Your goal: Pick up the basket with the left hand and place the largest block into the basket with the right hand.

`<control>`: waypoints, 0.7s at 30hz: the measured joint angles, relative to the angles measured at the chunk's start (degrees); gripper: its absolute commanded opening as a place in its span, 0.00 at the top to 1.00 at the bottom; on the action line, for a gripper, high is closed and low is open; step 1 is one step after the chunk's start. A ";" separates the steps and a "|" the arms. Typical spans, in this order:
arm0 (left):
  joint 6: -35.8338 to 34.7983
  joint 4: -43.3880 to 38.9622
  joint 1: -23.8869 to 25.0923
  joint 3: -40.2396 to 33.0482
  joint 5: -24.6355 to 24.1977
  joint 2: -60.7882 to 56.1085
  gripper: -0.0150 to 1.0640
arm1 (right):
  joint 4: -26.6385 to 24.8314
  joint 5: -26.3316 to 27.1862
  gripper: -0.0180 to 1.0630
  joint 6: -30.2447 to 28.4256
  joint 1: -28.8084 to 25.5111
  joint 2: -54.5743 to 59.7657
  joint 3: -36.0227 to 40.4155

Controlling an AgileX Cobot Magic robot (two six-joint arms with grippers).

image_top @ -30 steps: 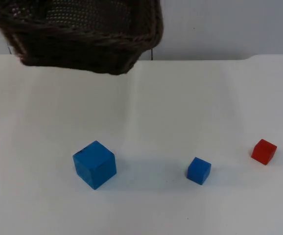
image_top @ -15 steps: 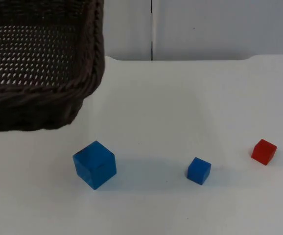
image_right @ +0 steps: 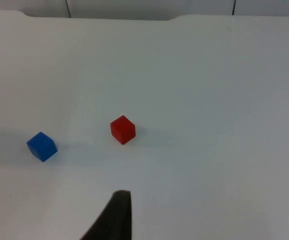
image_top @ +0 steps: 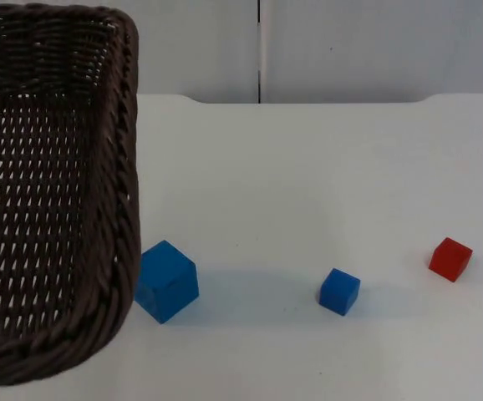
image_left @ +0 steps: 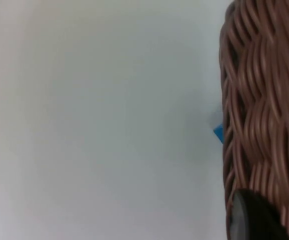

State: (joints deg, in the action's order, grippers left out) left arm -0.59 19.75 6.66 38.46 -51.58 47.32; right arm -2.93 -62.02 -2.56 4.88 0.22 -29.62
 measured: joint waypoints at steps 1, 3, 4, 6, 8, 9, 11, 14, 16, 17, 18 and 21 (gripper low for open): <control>0.21 0.10 0.00 -0.11 -0.56 -0.85 0.99 | -0.84 0.00 0.01 -0.77 0.00 0.00 0.00; 0.59 0.10 0.00 -0.10 -1.14 -1.64 0.99 | -1.75 0.00 0.01 -1.33 0.00 0.00 0.00; 0.59 0.10 0.00 -0.10 -1.60 -2.36 0.99 | -2.49 0.00 0.01 -1.85 0.00 0.00 0.00; 0.59 0.10 0.00 -0.10 -1.73 -3.53 0.99 | -4.62 0.00 0.01 -3.70 0.00 0.30 0.00; 0.59 0.10 0.00 -0.10 -1.85 -3.97 0.99 | -6.06 0.00 0.01 -4.69 0.00 0.83 0.00; 0.59 0.10 0.00 -0.10 -1.85 -4.31 0.99 | -7.41 0.00 0.01 -5.96 0.00 1.80 0.00; 0.59 0.10 0.00 -0.10 -1.95 -4.43 0.99 | -10.84 0.31 0.01 -8.34 0.00 4.18 0.00; 0.59 0.10 0.00 -0.10 -1.95 -4.43 0.99 | -14.75 1.41 0.01 -11.82 0.00 8.36 -0.49; 0.59 0.10 0.00 -0.10 -1.95 -4.43 0.99 | -17.10 2.17 0.01 -13.82 0.00 11.02 -0.48; 0.59 0.10 0.00 -0.10 -1.95 -4.43 0.99 | -18.30 2.85 0.01 -15.37 0.00 13.21 -0.48; 0.59 0.10 0.00 -0.10 -1.95 -4.43 0.99 | -19.67 3.68 0.01 -17.06 0.00 15.53 -0.48; 0.59 0.10 0.00 -0.10 -1.95 -4.43 0.99 | -22.81 6.27 0.01 -21.23 0.00 21.16 -0.48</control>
State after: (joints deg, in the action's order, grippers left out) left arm 0.00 19.85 6.66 38.36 -53.54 42.89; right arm -25.74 -55.74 -23.78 4.88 21.38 -30.09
